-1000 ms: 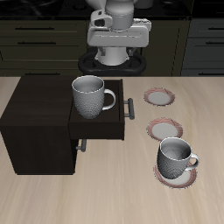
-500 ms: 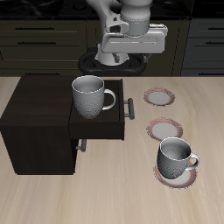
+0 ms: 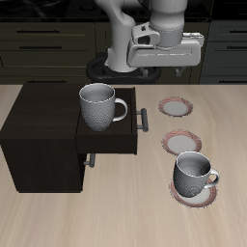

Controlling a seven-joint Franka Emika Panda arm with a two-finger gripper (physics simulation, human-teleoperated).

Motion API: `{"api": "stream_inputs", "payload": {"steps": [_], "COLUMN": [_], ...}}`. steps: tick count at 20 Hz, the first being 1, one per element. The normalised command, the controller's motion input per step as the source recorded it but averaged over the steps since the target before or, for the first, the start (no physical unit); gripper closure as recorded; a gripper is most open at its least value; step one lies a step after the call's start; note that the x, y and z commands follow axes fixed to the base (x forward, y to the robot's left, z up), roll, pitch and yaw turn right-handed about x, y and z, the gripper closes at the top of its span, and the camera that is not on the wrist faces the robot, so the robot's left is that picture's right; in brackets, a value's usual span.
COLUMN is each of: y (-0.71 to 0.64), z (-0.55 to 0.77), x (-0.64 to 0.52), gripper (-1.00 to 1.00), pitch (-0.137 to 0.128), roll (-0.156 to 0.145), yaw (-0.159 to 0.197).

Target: Place the porcelain mug that is on the plate onto the middle plate relative to the robot

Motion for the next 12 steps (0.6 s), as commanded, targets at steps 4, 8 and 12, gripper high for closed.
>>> {"api": "stream_inputs", "payload": {"steps": [4, 8, 12], "y": [0.09, 0.23, 0.32], "z": [-0.02, -0.02, -0.05], "x": [0.19, 0.34, 0.28], "gripper": [-1.00, -1.00, -1.00], "pitch": [0.008, 0.005, 0.009], "roll": [0.007, 0.021, 0.021], "yaw": [0.009, 0.024, 0.016]}}
